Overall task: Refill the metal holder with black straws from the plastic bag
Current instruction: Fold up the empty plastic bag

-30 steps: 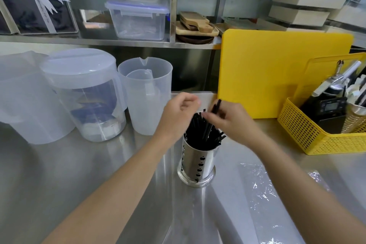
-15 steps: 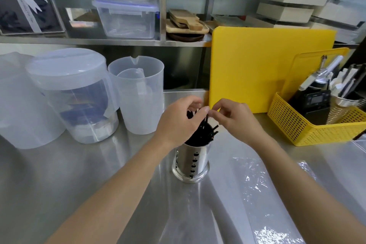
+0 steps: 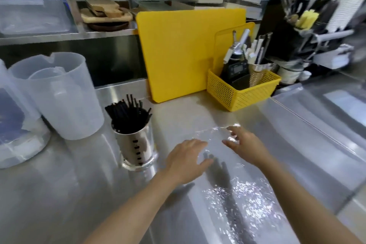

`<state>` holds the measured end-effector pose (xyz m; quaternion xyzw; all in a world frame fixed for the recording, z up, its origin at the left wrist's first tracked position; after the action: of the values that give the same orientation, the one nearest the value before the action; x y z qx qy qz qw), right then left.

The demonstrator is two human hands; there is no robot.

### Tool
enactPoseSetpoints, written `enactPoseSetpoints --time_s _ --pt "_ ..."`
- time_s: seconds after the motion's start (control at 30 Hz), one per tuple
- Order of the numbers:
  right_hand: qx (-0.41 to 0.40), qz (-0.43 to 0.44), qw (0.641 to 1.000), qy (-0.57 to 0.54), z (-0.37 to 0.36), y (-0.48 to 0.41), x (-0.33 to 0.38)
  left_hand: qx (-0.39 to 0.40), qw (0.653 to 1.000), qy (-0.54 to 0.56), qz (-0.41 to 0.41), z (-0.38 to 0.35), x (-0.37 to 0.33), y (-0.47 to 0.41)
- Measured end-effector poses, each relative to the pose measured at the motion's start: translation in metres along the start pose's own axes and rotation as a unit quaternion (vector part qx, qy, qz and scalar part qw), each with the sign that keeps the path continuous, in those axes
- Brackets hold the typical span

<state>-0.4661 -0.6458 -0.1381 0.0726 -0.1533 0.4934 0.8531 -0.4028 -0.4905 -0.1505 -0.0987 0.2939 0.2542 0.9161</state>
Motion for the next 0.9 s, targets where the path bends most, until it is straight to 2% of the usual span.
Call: enactPoseSetpoints --time_s 0.23,0.37,0.57,0.67,0.8,0.9 --pt "0.104 -0.158 0.978 0.092 -0.047 0.046 -0.096 0.153 0.983 -0.088 0.041 -0.091 0.018 0.011" --pt "0.105 -0.226 0.965 0.079 -0.055 0.066 -0.124 0.181 0.973 -0.136 0.045 -0.108 0.034 0.017" --pt "0.02 -0.281 0.959 0.038 -0.042 0.069 -0.14 0.111 0.989 -0.07 0.071 -0.094 0.048 0.014" --pt "0.007 -0.308 0.951 0.015 -0.04 0.066 -0.141 0.051 0.989 -0.051 0.127 -0.082 0.053 0.013" --pt "0.064 -0.324 0.943 -0.038 -0.052 0.06 -0.14 -0.025 0.966 -0.015 0.257 -0.064 0.07 0.018" --pt "0.081 -0.304 0.938 -0.146 -0.058 0.053 -0.138 -0.056 0.934 0.121 0.332 -0.058 0.082 0.021"
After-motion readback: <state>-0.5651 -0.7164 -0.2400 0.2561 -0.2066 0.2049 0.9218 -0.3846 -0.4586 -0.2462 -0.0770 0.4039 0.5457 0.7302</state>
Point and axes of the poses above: each hand's wrist, its own y-axis away from the middle knuckle, its own z-axis out of the back of the hand, x = y × z, the point moved 8 cm from there along -y, towards the middle knuckle, and after that the axes turned 7 degrees about y, right-handed, at the moved point
